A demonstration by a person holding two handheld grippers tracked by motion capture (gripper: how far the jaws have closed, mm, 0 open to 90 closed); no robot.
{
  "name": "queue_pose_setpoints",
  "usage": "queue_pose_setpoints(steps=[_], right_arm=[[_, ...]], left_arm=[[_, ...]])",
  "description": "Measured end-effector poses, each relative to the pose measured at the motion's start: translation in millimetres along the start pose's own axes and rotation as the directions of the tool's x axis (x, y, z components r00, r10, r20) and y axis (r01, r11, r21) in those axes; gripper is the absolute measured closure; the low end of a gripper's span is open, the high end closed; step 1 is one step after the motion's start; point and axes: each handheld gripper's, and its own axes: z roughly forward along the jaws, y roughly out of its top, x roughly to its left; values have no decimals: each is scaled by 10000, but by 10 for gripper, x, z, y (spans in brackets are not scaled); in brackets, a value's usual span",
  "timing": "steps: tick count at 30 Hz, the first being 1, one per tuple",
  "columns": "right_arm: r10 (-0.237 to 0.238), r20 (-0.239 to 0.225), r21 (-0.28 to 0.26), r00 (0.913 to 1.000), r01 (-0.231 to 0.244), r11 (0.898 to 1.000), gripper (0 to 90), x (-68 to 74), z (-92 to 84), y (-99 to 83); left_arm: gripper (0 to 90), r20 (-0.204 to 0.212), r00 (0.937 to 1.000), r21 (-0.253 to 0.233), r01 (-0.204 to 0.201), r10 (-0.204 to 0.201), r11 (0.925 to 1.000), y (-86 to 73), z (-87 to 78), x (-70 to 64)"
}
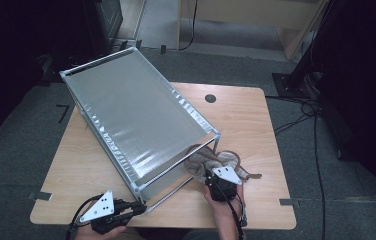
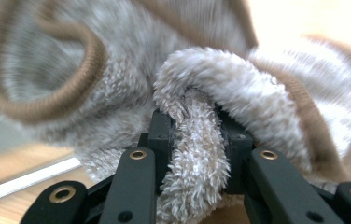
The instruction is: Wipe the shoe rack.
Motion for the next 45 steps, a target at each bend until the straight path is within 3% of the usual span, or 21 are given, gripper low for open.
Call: queue_pose_setpoints(steps=[3, 6, 8, 10, 11, 12, 15, 18, 20, 23, 27, 29, 32, 34, 37, 39, 41, 43, 45], right_arm=[[511, -308, -737, 9982, -533, 9959, 716, 8, -174, 162], [572, -387, -1758, 9976, -631, 9824, 716, 16, -360, 308], [597, -726, -2815, 9956, -778, 9564, 714, 9, -512, 397], [439, -753, -3734, 9962, -690, 9251, 714, -10, -639, 456], [384, -749, -3833, 9965, -643, 9214, 712, -17, -655, 467], [278, -768, -3793, 9967, -550, 9236, 711, -32, -643, 469], [289, -771, -3013, 9966, -510, 9522, 710, -72, -483, 380], [-40, -627, -1614, 9980, -62, 9869, 704, -81, -202, 205], [-244, -764, -505, 9968, 205, 9985, 686, -77, -43, 118], [-314, -1277, 790, 9913, 417, 9960, 591, -84, 105, 49], [-832, -1985, 1087, 9766, 1063, 9884, 329, -62, 103, 69], [-1257, -2457, 1360, 9612, 1625, 9773, 231, -54, 98, 69], [-1465, -2487, 1608, 9575, 1899, 9685, 161, -89, 133, 13], [-1348, -2398, 1844, 9614, 1814, 9660, 151, -135, 185, -38], [-1508, -2204, 2017, 9637, 1962, 9596, 172, -172, 257, -116], [-1408, -2266, 1804, 9637, 1836, 9663, 298, -204, 255, -135], [-1264, -2058, 1695, 9704, 1626, 9720, 495, -253, 230, -127], [-1159, -1963, 1661, 9737, 1495, 9747, 603, -281, 214, -130], [-1238, -1901, 1668, 9739, 1563, 9735, 653, -269, 201, -121]], left_arm=[[809, 10, 10000, -4, 17, -17, 10000, 0, 4, -1], [809, 5, 10000, -13, 19, -19, 10000, -2, 4, -3], [809, 4, 10000, -28, 38, -38, 10000, -3, 5, -3], [809, 16, 10000, -30, 36, -36, 10000, -4, 5, -1], [809, 17, 10000, -30, 43, -43, 10000, -4, 5, -1], [809, 20, 10000, -27, 49, -49, 10000, -4, 5, -1], [808, 13, 10000, -12, 45, -45, 10000, -3, 4, -1], [809, 12, 10000, -7, 40, -40, 10000, -2, 4, -2], [809, 11, 10000, -7, 34, -34, 10000, -2, 4, -2], [808, 22, 10000, -8, 25, -25, 10000, -4, 3, 1], [807, 26, 10000, 0, 14, -14, 10000, -5, -1, 2], [808, 28, 10000, 13, 8, -8, 10000, -4, -3, 1], [807, 38, 10000, 17, 29, -29, 10000, -4, -2, 0], [808, 36, 10000, 21, 27, -27, 10000, -4, -2, 0], [808, 40, 10000, 19, 35, -35, 10000, -4, -2, 0], [808, 44, 10000, 18, 35, -35, 10000, -4, -2, 1], [807, 27, 10000, 23, 18, -18, 10000, -3, -1, 1], [807, 20, 10000, 4, 43, -43, 10000, -3, 1, -3], [808, -36, 10000, 3, 0, 0, 10000, -1, 1, -6]])
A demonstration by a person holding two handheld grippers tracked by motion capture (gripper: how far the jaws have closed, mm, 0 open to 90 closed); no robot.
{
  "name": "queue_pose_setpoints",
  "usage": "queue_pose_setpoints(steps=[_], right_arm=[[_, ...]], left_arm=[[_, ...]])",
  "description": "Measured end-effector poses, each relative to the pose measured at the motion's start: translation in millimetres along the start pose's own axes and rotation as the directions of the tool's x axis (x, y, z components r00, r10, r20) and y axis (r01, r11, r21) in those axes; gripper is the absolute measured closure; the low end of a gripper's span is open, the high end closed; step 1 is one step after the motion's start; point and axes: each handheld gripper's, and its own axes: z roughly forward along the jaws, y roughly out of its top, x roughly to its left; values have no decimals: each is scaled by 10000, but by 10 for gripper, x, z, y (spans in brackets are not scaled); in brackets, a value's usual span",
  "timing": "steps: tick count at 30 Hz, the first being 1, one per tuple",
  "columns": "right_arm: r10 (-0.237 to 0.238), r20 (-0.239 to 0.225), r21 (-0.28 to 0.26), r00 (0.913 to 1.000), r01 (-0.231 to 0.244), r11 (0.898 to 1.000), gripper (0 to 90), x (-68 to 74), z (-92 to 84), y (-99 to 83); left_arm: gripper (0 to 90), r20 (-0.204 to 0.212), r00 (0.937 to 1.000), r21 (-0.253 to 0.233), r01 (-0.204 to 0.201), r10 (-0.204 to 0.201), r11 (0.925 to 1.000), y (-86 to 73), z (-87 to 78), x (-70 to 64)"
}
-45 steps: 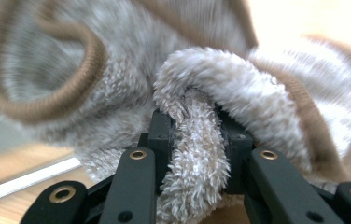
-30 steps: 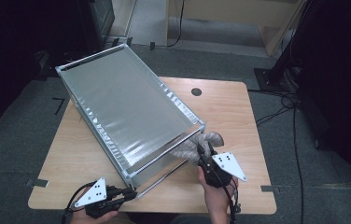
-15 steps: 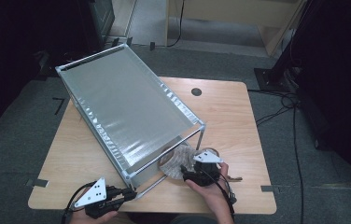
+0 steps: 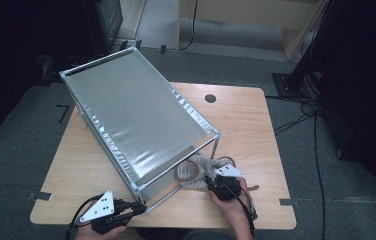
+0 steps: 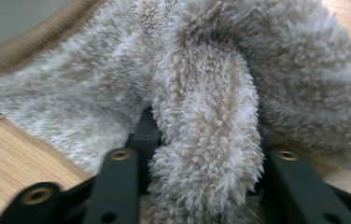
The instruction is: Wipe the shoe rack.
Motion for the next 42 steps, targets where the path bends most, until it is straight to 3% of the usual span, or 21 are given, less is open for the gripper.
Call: queue_pose_setpoints(steps=[3, 7, 9, 11, 12, 14, 15, 16, 18, 21, 23, 26, 30, 33, 35, 37, 42], right_arm=[[-193, 266, -120, 9995, 196, 9997, 681, 56, -34, 55], [-64, 355, -1423, 9993, 114, 9898, 682, 134, -221, 224], [205, 284, -2344, 9994, -133, 9720, 680, 161, -359, 312], [480, 56, -3491, 9988, -430, 9361, 673, 168, -498, 366], [656, -71, -4079, 9978, -628, 9108, 670, 167, -570, 382], [917, -127, -4448, 9957, -878, 8913, 668, 167, -626, 395], [878, -121, -4407, 9961, -841, 8937, 667, 165, -620, 396], [743, -160, -4168, 9971, -742, 9060, 666, 167, -587, 391], [428, 218, -3594, 9988, -321, 9326, 665, 204, -463, 337], [0, 378, -2369, 9993, 89, 9715, 664, 301, -183, 213], [-382, 258, -1748, 9989, 421, 9837, 663, 392, -52, 163], [-1166, -221, -1150, 9929, 1134, 9869, 659, 616, 81, 130], [-1828, -923, -1013, 9788, 1734, 9796, 654, 906, 107, 139], [-2175, -1674, -1073, 9616, 2015, 9736, 650, 1093, 134, 121], [-2253, -1857, -1161, 9564, 2063, 9716, 650, 1138, 153, 108], [-2115, -1997, -1142, 9568, 1916, 9748, 651, 1111, 164, 101], [-1947, -2240, -1201, 9550, 1712, 9779, 650, 1069, 181, 87]], left_arm=[[807, 1, 10000, 1, -10, 10, 10000, 0, 0, 1], [807, 43, 10000, -1, 0, 0, 10000, -1, 0, 4], [808, 25, 10000, 2, -8, 8, 10000, -2, 0, 2], [808, 27, 10000, 1, 0, 0, 10000, -2, -1, 2], [808, 36, 10000, -1, 11, -11, 10000, -3, -1, 2], [808, 39, 10000, 0, 8, -8, 10000, -2, 0, 3], [808, 44, 10000, -1, 14, -14, 10000, -2, 1, 4], [808, 50, 10000, 0, 24, -24, 10000, -2, 1, 5], [808, 29, 10000, -5, 5, -5, 10000, -1, 3, 4], [808, 45, 10000, 28, -3, 3, 10000, 1, 4, -2], [808, 49, 10000, 30, -6, 6, 10000, 1, 5, -2], [808, 62, 10000, 10, -10, 10, 10000, 0, 5, -1], [808, 27, 10000, 16, -26, 26, 10000, 0, 0, -1], [807, 24, 10000, 31, -24, 23, 10000, 1, -3, 0], [801, 49, 10000, 66, 59, -59, 10000, 7, -12, 12], [780, 115, 9997, -28, 230, -230, 9997, 16, -27, 20], [741, 271, 9990, -820, 389, -368, 9959, 84, -116, 11]])
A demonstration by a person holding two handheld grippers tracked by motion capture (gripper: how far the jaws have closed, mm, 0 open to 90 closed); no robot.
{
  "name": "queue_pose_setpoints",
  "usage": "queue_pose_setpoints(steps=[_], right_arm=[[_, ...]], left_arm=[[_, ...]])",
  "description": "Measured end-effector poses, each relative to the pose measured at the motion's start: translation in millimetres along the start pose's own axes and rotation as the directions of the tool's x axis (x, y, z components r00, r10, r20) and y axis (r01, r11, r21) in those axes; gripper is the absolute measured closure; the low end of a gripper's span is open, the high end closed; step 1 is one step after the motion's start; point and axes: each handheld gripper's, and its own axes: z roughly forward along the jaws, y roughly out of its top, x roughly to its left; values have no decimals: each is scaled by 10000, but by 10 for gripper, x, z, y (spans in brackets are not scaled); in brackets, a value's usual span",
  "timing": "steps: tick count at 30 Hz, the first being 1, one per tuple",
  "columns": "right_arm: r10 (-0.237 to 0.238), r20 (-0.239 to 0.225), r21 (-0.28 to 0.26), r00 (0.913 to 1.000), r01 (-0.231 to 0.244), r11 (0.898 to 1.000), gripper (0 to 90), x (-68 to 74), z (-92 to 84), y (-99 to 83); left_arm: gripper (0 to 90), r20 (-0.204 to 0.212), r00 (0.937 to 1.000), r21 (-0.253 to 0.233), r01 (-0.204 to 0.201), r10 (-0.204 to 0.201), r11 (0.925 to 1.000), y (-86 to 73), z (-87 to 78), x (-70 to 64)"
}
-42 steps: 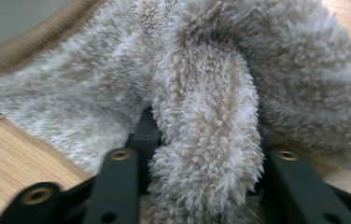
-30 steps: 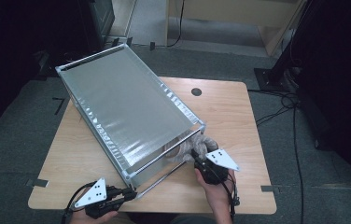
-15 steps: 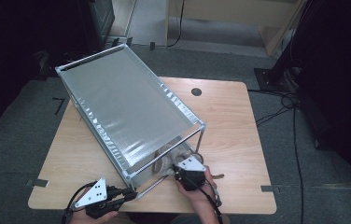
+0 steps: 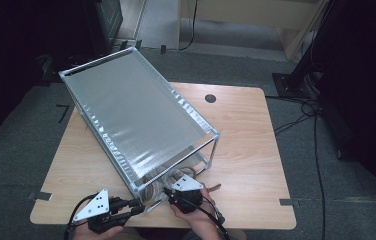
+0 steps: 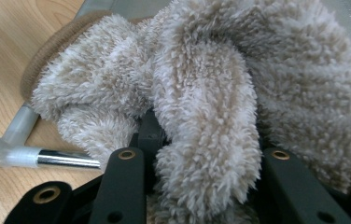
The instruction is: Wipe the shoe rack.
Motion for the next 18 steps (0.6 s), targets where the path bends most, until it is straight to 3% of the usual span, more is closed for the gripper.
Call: queue_pose_setpoints(steps=[5, 13, 15, 18], right_arm=[[18, 32, -7, 10000, -18, 10000, 648, 5, 3, 0], [-96, 65, 164, 9999, 95, 9998, 628, -18, -5, 19], [-176, 524, 225, 9985, 165, 9996, 627, -51, -18, 33], [154, 1592, 173, 9871, -184, 9997, 630, -202, -60, 24]], left_arm=[[771, -94, 9999, -541, 80, -85, 9985, 59, -51, -39], [805, -226, 9994, -504, -288, 277, 9983, 62, -49, -51], [806, -237, 9992, -494, -341, 329, 9982, 62, -51, -50], [807, -236, 9991, -498, -351, 340, 9981, 61, -51, -49]])
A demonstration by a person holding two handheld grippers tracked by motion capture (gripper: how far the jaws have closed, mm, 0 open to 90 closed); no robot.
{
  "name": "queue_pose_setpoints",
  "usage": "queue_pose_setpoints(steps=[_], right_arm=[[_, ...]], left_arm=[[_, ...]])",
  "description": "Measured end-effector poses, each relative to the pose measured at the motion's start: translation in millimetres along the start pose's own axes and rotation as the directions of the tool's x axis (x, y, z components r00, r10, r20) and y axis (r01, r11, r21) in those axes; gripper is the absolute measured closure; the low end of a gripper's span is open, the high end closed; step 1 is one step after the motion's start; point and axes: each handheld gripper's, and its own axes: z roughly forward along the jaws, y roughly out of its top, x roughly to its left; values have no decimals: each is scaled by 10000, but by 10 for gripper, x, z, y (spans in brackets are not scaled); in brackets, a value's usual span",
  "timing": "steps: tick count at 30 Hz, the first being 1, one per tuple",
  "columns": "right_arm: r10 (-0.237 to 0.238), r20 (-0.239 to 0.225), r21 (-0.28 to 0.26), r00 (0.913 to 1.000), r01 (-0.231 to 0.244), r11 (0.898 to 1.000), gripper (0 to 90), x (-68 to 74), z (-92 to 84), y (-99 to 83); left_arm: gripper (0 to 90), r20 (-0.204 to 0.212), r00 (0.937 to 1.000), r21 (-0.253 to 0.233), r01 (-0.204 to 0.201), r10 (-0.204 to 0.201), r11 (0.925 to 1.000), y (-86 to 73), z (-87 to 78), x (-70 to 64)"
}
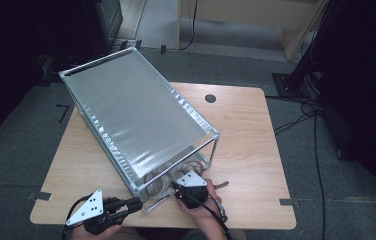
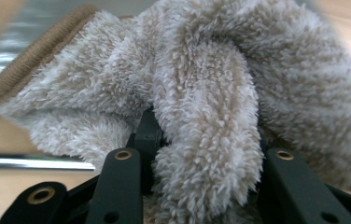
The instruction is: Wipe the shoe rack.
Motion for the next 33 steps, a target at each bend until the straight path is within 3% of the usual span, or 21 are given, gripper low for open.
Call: queue_pose_setpoints(steps=[2, 5, 7, 10, 13, 16, 18, 21, 23, 26, 29, 30, 31, 32, 33], right_arm=[[555, 540, -156, 9970, -547, 9984, 632, -117, -12, -28], [1071, 700, -378, 9918, -1046, 9938, 637, -182, -19, -70], [837, 807, -295, 9932, -816, 9962, 641, -127, -17, -64], [734, 360, -240, 9966, -726, 9971, 642, -32, -10, -55], [312, -168, -158, 9994, -315, 9994, 644, 123, 3, -38], [-211, -948, -144, 9953, 198, 9997, 644, 326, 32, -4], [-690, -1029, -227, 9923, 670, 9975, 643, 411, 57, 16], [-606, -922, -312, 9939, 580, 9978, 642, 386, 92, 32], [-235, -844, -389, 9962, 203, 9990, 641, 309, 117, 34], [75, 39, -422, 10000, -73, 9991, 641, 166, 133, 35], [806, 1214, -530, 9893, -746, 9958, 639, -66, 131, 14], [1282, 1721, -680, 9767, -1181, 9907, 639, -160, 124, 2], [1602, 1961, -751, 9674, -1481, 9861, 638, -207, 119, -4], [2112, 2211, -916, 9521, -1953, 9765, 639, -264, 118, -13], [2348, 2168, -972, 9476, -2184, 9710, 639, -279, 126, -18]], left_arm=[[807, 27, 10000, -18, 20, -20, 10000, -2, 6, -2], [807, 33, 10000, 11, 6, -6, 10000, -1, 13, -7], [806, 51, 10000, 9, 85, -85, 10000, -3, 12, -5], [803, 48, 9999, 21, 152, -153, 9999, -3, 16, -4], [804, 33, 9999, 14, 151, -151, 9999, -5, 18, -5], [804, 28, 9999, 13, 158, -158, 9999, -6, 19, -6], [804, 16, 9999, 0, 142, -142, 9999, -7, 19, -6], [804, -65, 9999, -17, 137, -138, 9999, -9, 21, -1], [805, -67, 9999, -15, 143, -143, 9999, -10, 21, -1], [804, -36, 9999, 1, 157, -157, 9999, -10, 18, 2], [804, -29, 9999, 0, 151, -151, 9999, -11, 18, 4], [805, -27, 9999, 0, 149, -149, 9999, -11, 18, 4], [805, -26, 9999, 1, 139, -139, 9999, -12, 18, 5], [805, -19, 9999, -10, 155, -155, 9999, -14, 19, 5], [804, -4, 9999, -30, 158, -158, 9999, -17, 19, 7]])
